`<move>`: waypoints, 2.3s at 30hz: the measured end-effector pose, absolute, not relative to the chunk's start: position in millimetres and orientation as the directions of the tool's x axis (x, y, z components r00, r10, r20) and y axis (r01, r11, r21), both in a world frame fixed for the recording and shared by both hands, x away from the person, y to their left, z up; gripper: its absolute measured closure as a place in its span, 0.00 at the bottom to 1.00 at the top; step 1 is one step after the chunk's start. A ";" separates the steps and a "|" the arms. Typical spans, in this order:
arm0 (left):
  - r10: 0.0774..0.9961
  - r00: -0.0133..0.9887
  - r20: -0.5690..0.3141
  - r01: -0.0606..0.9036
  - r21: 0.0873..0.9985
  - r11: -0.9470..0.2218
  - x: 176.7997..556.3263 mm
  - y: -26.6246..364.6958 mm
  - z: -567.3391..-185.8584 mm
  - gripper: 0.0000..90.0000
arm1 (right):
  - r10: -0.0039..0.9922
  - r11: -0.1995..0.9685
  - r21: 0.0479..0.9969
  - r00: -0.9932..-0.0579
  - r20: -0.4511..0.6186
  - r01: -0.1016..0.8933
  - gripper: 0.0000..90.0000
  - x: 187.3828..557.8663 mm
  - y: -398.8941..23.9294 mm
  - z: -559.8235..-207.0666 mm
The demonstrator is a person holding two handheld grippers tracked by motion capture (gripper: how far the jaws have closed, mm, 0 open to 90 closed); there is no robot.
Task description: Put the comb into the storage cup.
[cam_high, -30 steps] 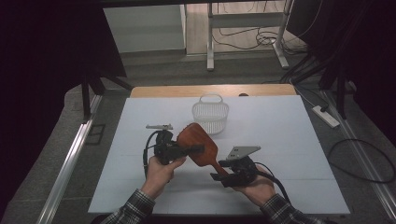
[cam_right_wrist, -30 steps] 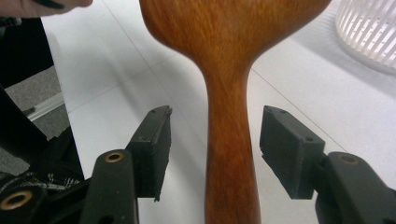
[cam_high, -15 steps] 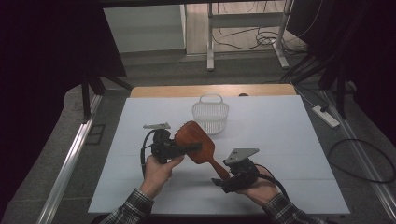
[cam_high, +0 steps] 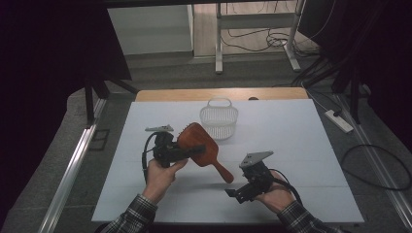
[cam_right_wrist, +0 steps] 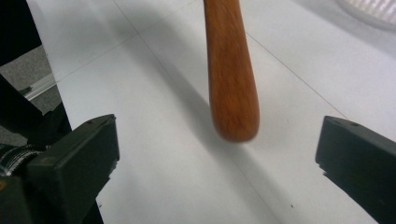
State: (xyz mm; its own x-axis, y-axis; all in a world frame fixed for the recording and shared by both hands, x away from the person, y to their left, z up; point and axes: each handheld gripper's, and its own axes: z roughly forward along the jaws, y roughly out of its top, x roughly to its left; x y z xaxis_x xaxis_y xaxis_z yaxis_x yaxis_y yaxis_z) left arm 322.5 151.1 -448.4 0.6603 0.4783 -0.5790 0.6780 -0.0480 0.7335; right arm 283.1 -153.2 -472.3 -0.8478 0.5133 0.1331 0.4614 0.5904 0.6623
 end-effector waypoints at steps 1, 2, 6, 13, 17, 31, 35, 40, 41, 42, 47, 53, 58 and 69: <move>0.484 0.660 -0.575 0.676 0.735 -0.048 322.7 152.2 -448.0 0.56 | 0.516 0.588 0.661 -0.846 0.137 0.466 0.00 283.7 -154.4 -472.0; 0.485 0.657 -0.576 0.677 0.734 -0.045 322.9 153.0 -447.6 0.56 | 0.520 0.584 0.660 -0.842 0.142 0.473 0.00 284.1 -155.9 -471.5; 0.497 0.653 -0.572 0.676 0.736 -0.042 324.7 156.9 -445.5 0.56 | 0.537 0.572 0.671 -0.834 0.130 0.473 0.00 285.4 -162.5 -469.8; 0.512 0.651 -0.560 0.670 0.742 -0.040 329.3 162.4 -442.3 0.56 | 0.548 0.579 0.673 -0.830 0.098 0.461 0.00 284.9 -172.2 -469.8; 0.522 0.646 -0.556 0.670 0.741 -0.039 331.8 165.4 -441.2 0.56 | 0.553 0.570 0.678 -0.827 0.101 0.464 0.00 286.3 -178.2 -468.4; 0.542 0.630 -0.556 0.667 0.745 -0.011 339.7 176.3 -435.4 0.56 | 0.567 0.549 0.694 -0.817 0.099 0.465 0.00 285.2 -198.3 -463.9; 0.551 0.627 -0.550 0.663 0.748 -0.008 343.0 179.6 -432.3 0.56 | 0.590 0.541 0.693 -0.802 0.091 0.476 0.00 283.3 -205.6 -464.2; 0.556 0.619 -0.554 0.667 0.745 0.000 346.2 182.4 -430.6 0.56 | 0.605 0.531 0.690 -0.790 0.098 0.493 0.00 281.6 -213.2 -465.2; 0.557 0.616 -0.557 0.669 0.743 0.004 346.8 183.2 -430.0 0.56 | 0.609 0.529 0.689 -0.787 0.099 0.496 0.00 280.9 -215.3 -465.1; 0.558 0.615 -0.557 0.667 0.745 0.009 348.2 184.9 -429.1 0.56 | 0.616 0.529 0.688 -0.782 0.092 0.497 0.00 279.8 -219.4 -464.7; 0.564 0.610 -0.557 0.665 0.746 0.017 351.2 188.0 -425.1 0.56 | 0.630 0.525 0.686 -0.772 0.086 0.504 0.00 278.1 -226.8 -464.7; 0.566 0.610 -0.555 0.662 0.749 0.022 354.9 189.7 -420.4 0.56 | 0.648 0.514 0.686 -0.757 0.083 0.515 0.00 274.2 -236.7 -464.4; 0.563 0.606 -0.562 0.664 0.747 0.029 359.9 191.8 -416.4 0.56 | 0.666 0.502 0.689 -0.742 0.078 0.523 0.00 269.5 -246.0 -463.8; 0.567 0.604 -0.560 0.657 0.753 0.044 366.9 194.7 -405.7 0.56 | 0.698 0.472 0.691 -0.711 0.088 0.548 0.00 261.9 -263.3 -465.0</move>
State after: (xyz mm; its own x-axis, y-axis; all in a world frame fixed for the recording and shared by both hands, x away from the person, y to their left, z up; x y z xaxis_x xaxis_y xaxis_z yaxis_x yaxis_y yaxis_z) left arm 366.9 194.7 -405.7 0.6041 0.5673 -0.5597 0.6566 0.0437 0.7530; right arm 261.9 -263.3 -465.0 -0.7111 0.6976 0.0878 0.5481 0.4717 0.6907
